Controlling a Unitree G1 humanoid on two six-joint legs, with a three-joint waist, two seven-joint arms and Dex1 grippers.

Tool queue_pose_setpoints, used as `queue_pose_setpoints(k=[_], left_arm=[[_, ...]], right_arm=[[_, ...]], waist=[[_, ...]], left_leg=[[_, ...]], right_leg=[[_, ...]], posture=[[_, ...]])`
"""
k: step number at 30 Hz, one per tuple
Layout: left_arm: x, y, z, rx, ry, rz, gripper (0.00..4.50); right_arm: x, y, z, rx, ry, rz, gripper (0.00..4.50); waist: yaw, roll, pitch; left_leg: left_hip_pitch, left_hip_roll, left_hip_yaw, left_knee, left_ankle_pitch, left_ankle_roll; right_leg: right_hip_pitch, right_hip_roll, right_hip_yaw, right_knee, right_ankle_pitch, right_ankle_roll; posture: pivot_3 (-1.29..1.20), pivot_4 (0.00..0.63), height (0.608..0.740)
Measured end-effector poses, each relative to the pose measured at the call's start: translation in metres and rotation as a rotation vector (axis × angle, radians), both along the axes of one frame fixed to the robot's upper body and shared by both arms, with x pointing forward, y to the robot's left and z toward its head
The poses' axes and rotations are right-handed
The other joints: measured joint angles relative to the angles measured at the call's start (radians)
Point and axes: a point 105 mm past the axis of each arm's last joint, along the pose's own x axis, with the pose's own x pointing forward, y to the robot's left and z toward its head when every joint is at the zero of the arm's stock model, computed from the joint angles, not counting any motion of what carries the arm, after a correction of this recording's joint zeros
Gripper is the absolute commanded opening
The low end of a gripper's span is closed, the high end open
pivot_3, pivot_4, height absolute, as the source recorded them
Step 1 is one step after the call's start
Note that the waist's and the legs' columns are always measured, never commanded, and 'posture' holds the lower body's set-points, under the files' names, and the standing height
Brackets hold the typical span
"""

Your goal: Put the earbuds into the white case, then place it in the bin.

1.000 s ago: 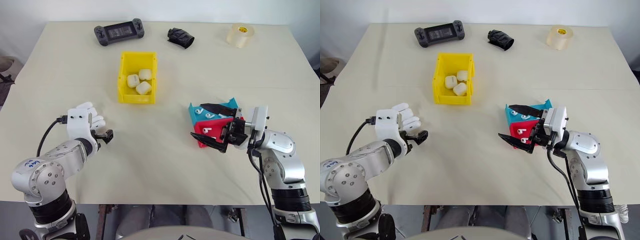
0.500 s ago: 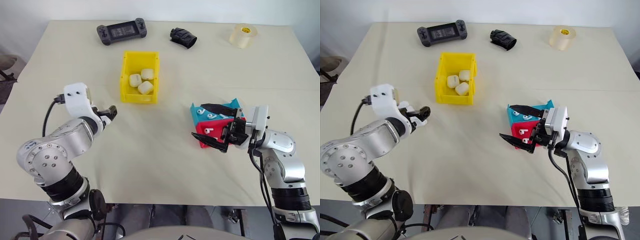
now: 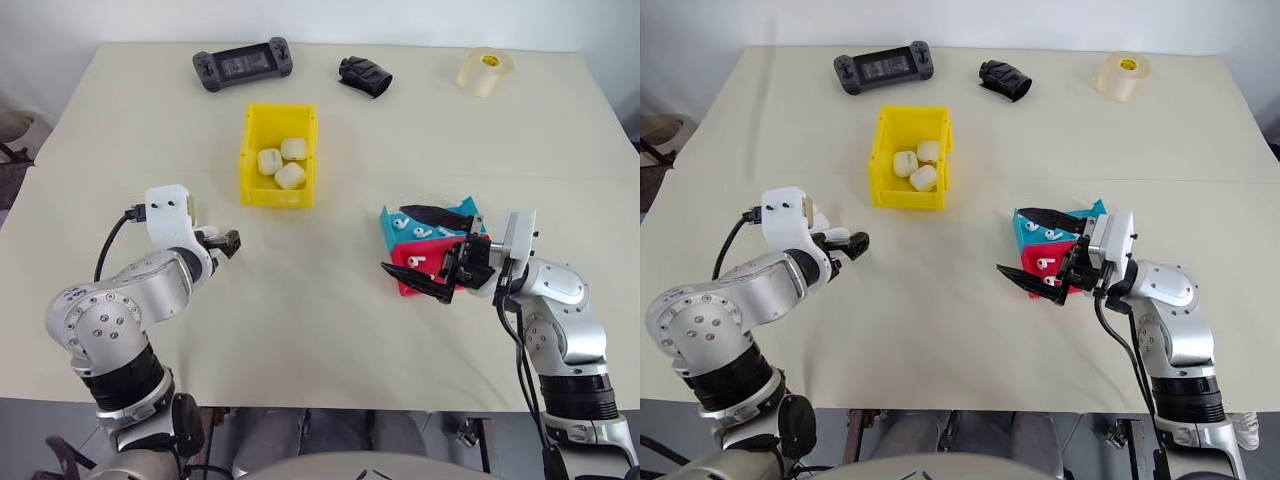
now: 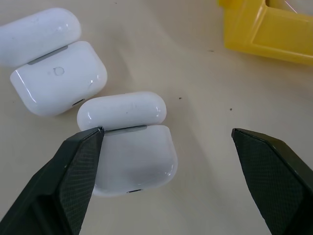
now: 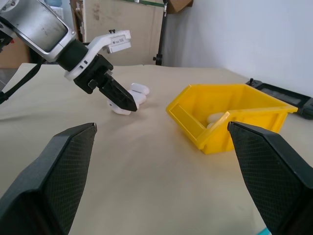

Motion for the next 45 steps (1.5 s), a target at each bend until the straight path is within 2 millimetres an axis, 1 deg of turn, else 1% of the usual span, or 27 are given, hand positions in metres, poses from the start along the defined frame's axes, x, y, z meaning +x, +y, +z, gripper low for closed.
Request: queue_pose_setpoints(k=[6,12,14,18,19,21,22,27,32,36,39,42,45], left_arm=[[-0.014,-0.006,-0.003,0.005,0.002,-0.043,4.46],[-0.02,-0.002,-0.005,0.016,0.014,-0.007,4.46],[-0.02,0.004,-0.006,0.034,0.026,0.024,4.46],[-0.014,0.022,0.009,0.111,0.008,0.09,4.46],[-0.015,0.026,0.01,0.13,0.019,0.094,4.46],[-0.015,0.032,0.004,0.226,0.1,0.046,4.46],[-0.014,0.033,0.005,0.226,0.11,0.044,4.46],[-0.014,0.017,0.008,0.087,0.187,0.065,4.46],[-0.011,0.006,-0.002,0.043,0.248,0.098,4.46],[-0.004,0.011,0.003,0.059,0.25,0.145,4.46],[0.002,0.008,0.007,0.064,0.246,0.142,4.46],[0.005,0.005,0.004,0.063,0.264,0.138,4.46],[0.006,0.004,-0.003,0.048,0.295,0.146,4.46]], right_arm=[[-0.001,-0.001,-0.001,-0.017,0.0,0.011,4.5],[0.0,-0.001,0.003,-0.02,-0.011,0.022,4.5],[0.0,-0.001,0.002,-0.021,-0.009,0.024,4.5],[0.0,0.0,0.001,-0.025,-0.003,0.036,4.5],[0.0,-0.001,0.001,-0.028,0.0,0.037,4.5],[0.001,-0.001,0.002,-0.03,0.005,0.042,4.5],[0.002,-0.001,0.003,-0.031,0.003,0.043,4.5],[0.002,0.001,0.006,-0.027,0.004,0.057,4.5],[0.001,0.002,0.004,-0.023,0.016,0.064,4.5],[-0.001,0.002,0.002,-0.019,0.022,0.063,4.5],[-0.002,0.003,0.002,-0.015,0.022,0.061,4.5],[-0.003,0.003,0.001,-0.011,0.024,0.058,4.5],[-0.003,0.003,0.001,-0.007,0.027,0.052,4.5]], waist=[[0.002,0.0,0.0],[0.002,0.0,0.0],[0.002,0.0,0.0],[0.002,0.0,0.0],[0.002,0.0,0.0],[0.0,-0.001,0.0],[0.0,-0.001,0.0],[0.002,-0.001,0.001],[0.001,-0.001,0.001],[-0.001,-0.001,0.001],[-0.001,-0.001,0.001],[-0.001,-0.001,0.001],[-0.003,-0.001,0.001]], left_leg=[[0.0,0.0,0.0,0.0,0.0,0.0],[0.0,0.0,0.0,0.0,0.0,0.0],[0.0,0.0,0.0,0.0,0.0,0.0],[0.0,0.0,0.0,0.0,0.0,0.0],[0.0,0.0,0.0,-0.001,0.0,0.0],[0.001,0.0,0.0,-0.001,0.0,0.0],[0.001,0.0,0.0,-0.001,0.0,0.0],[0.001,-0.001,0.0,-0.001,0.0,0.0],[0.001,-0.001,0.0,-0.001,0.0,0.0],[0.0,-0.001,0.001,-0.001,0.0,0.0],[0.0,-0.001,0.001,-0.001,0.0,-0.001],[-0.001,-0.001,0.001,-0.001,0.0,-0.001],[-0.001,-0.001,0.002,-0.001,0.0,-0.001]], right_leg=[[0.0,0.0,0.001,0.0,0.0,0.0],[0.0,0.0,0.001,0.0,0.0,0.0],[0.0,0.0,0.001,0.0,0.0,0.0],[0.0,0.0,0.001,0.0,0.0,0.0],[0.0,0.0,0.001,0.0,0.0,0.0],[-0.002,0.0,0.002,0.004,0.0,0.0],[-0.003,0.0,0.002,0.006,0.0,0.0],[-0.003,0.0,0.004,0.007,0.0,0.0],[-0.005,0.0,0.005,0.006,0.0,0.0],[-0.011,0.0,0.006,0.012,0.0,0.0],[-0.012,0.0,0.006,0.013,0.0,0.0],[-0.013,0.0,0.006,0.013,0.0,0.0],[-0.014,0.0,0.006,0.014,0.0,0.0]], posture=[[0.0,0.15,0.74],[0.0,0.15,0.74],[0.0,0.15,0.74],[0.0,0.15,0.74],[0.0,0.15,0.74],[0.0,0.15,0.74],[0.0,0.15,0.74],[0.0,0.15,0.74],[0.0,0.15,0.74],[0.0,0.15,0.74],[0.0,0.15,0.74],[0.0,0.15,0.74],[0.0,0.15,0.74]])
